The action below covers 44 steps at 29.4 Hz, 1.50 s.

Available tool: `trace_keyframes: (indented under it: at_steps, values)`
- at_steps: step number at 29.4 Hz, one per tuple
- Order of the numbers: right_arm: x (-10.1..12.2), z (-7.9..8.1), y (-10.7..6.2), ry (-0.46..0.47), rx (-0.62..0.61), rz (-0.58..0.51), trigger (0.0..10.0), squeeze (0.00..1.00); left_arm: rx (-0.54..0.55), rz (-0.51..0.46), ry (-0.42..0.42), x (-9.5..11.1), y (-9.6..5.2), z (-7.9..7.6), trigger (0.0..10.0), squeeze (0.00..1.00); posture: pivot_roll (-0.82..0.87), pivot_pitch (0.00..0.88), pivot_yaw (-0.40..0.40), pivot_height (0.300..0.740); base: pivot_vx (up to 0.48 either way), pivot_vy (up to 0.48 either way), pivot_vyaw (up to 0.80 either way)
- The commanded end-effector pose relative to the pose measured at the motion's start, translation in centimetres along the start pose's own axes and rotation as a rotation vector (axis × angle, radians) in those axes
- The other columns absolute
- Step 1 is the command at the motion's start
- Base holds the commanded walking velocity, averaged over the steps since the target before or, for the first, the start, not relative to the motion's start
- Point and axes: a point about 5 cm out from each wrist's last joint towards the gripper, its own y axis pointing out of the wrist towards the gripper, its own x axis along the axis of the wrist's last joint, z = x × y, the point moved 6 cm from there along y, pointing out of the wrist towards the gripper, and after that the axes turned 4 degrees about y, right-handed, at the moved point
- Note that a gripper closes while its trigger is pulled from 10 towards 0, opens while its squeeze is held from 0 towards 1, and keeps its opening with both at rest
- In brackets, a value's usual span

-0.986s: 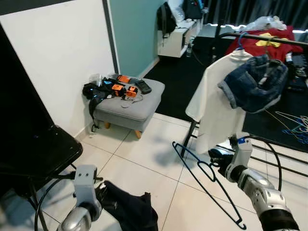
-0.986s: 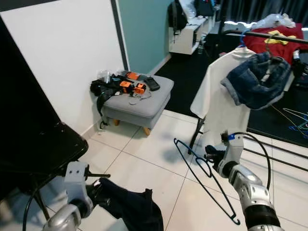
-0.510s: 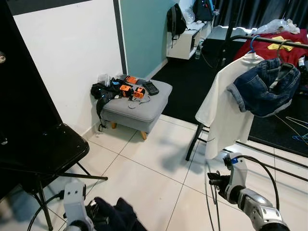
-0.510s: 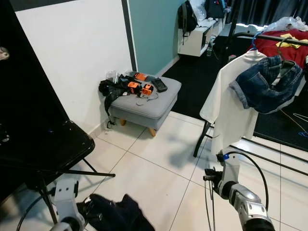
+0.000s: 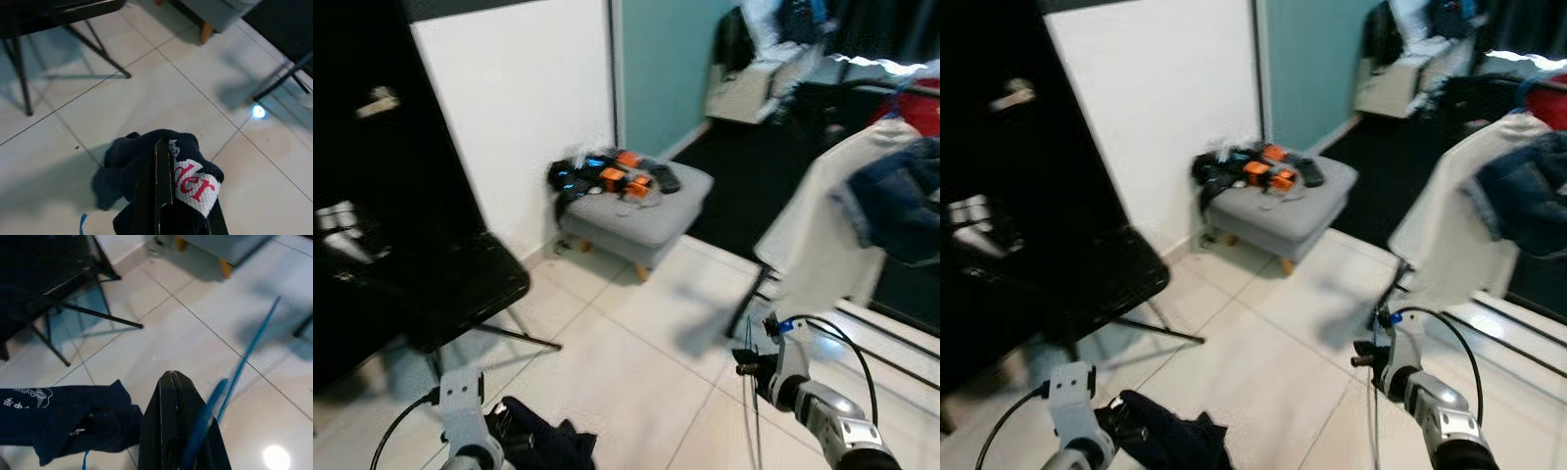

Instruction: Hang hanger

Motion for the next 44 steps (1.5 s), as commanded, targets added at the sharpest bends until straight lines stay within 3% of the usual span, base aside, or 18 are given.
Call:
trace_keyframes:
  at_steps: [1,20,23,33,36,44]
  values:
    - [0.0,0.9,0.4,-0.032,0.034,0.002,10.0,0.00,0.018,-0.029,0.025,0.7,0.1,0.8,10.0,0.00,-0.08,0.000,0.000,0.740,0.000,0.000,0.80]
    - [0.6,1.5,0.7,-0.054,0.069,-0.015,10.0,0.00,0.005,-0.057,0.056,1.6,0.9,0.4,10.0,0.00,-0.07,0.000,-0.006,0.740,0.000,0.000,0.80]
    - [1.8,1.9,0.9,-0.072,0.099,-0.039,10.0,0.00,-0.017,-0.071,0.079,2.2,1.2,-0.4,10.0,0.00,-0.07,0.000,-0.009,0.740,0.000,0.000,0.80]
    - [3.4,3.3,1.2,-0.111,0.180,-0.071,10.0,0.00,-0.024,-0.101,0.108,3.2,1.6,-0.8,10.0,0.00,-0.07,0.000,-0.010,0.740,0.000,0.000,0.80]
    - [4.5,4.3,0.9,-0.142,0.251,-0.100,10.0,0.00,-0.031,-0.134,0.122,4.3,1.7,-1.2,10.0,0.00,-0.07,0.000,-0.007,0.740,0.000,0.000,0.80]
    - [6.6,5.4,0.5,-0.183,0.333,-0.149,10.0,0.00,-0.026,-0.149,0.135,5.0,2.0,-1.2,10.0,0.00,-0.08,0.000,-0.005,0.740,0.000,0.000,0.80]
